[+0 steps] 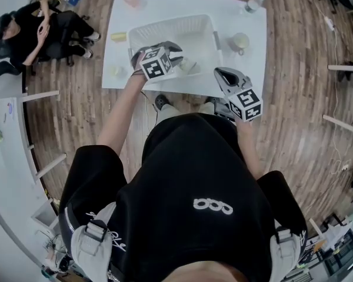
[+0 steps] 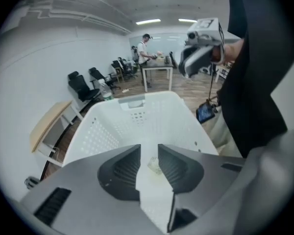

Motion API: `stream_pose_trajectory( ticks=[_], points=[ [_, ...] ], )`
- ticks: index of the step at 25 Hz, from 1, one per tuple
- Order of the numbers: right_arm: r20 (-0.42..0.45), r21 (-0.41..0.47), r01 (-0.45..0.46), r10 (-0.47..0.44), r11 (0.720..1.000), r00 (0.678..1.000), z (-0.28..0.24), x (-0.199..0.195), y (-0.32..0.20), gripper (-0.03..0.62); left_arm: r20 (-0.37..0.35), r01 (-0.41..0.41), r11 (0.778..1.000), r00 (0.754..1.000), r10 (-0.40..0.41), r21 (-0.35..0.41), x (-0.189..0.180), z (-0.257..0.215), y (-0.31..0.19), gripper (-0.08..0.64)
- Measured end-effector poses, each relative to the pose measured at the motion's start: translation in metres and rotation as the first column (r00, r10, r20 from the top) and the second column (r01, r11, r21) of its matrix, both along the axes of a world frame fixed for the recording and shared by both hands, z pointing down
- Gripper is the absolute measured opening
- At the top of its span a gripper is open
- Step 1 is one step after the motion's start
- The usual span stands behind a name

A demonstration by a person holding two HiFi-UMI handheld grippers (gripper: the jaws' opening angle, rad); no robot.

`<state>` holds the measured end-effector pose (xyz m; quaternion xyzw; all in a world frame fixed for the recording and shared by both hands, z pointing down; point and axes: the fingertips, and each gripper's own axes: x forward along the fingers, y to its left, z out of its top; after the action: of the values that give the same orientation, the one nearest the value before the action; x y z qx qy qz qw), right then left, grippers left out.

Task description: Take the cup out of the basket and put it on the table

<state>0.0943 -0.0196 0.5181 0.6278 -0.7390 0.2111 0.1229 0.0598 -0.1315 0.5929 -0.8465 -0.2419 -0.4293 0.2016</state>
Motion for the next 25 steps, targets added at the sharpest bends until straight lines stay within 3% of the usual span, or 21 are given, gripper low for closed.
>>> stream_pose_trajectory(
  ticks=[2,4,6,10,13,17,22,25],
  points=[
    [0.002,-0.007,-0.031,0.031,0.999,1.000,0.002,0.002,0.005,0.025,0.087,-0.113,0.992,0.990,0.108,0.050,0.003,0.028,0.004,0.146],
    [0.005,-0.015,-0.063,0.063,0.998,0.998,0.003,0.006,0.009,0.025,0.165,-0.218,0.973,0.965,0.204,0.073,0.003,0.055,0.010,0.204],
    [0.011,-0.017,-0.097,0.098,0.995,0.995,0.004,0.011,0.012,0.025,0.237,-0.310,0.947,0.929,0.285,0.078,0.000,0.081,0.014,0.257],
    [0.013,-0.025,-0.183,0.184,0.983,0.983,0.005,0.022,0.027,0.025,0.346,-0.437,0.898,0.851,0.394,0.050,-0.008,0.130,0.021,0.295],
    [0.012,-0.037,-0.237,0.238,0.971,0.971,0.008,0.028,0.041,0.025,0.386,-0.474,0.880,0.820,0.422,0.044,-0.013,0.156,0.021,0.308],
    [0.017,-0.052,-0.284,0.285,0.958,0.958,0.011,0.040,0.058,0.025,0.397,-0.483,0.874,0.812,0.428,0.046,-0.008,0.173,0.025,0.308],
    [0.017,-0.066,-0.321,0.323,0.945,0.946,0.013,0.049,0.071,0.025,0.436,-0.514,0.857,0.779,0.450,0.032,-0.006,0.192,0.031,0.310],
    [0.014,-0.068,-0.332,0.334,0.941,0.943,0.011,0.050,0.074,0.025,0.447,-0.507,0.861,0.778,0.442,0.030,-0.007,0.197,0.030,0.309]
  ],
)
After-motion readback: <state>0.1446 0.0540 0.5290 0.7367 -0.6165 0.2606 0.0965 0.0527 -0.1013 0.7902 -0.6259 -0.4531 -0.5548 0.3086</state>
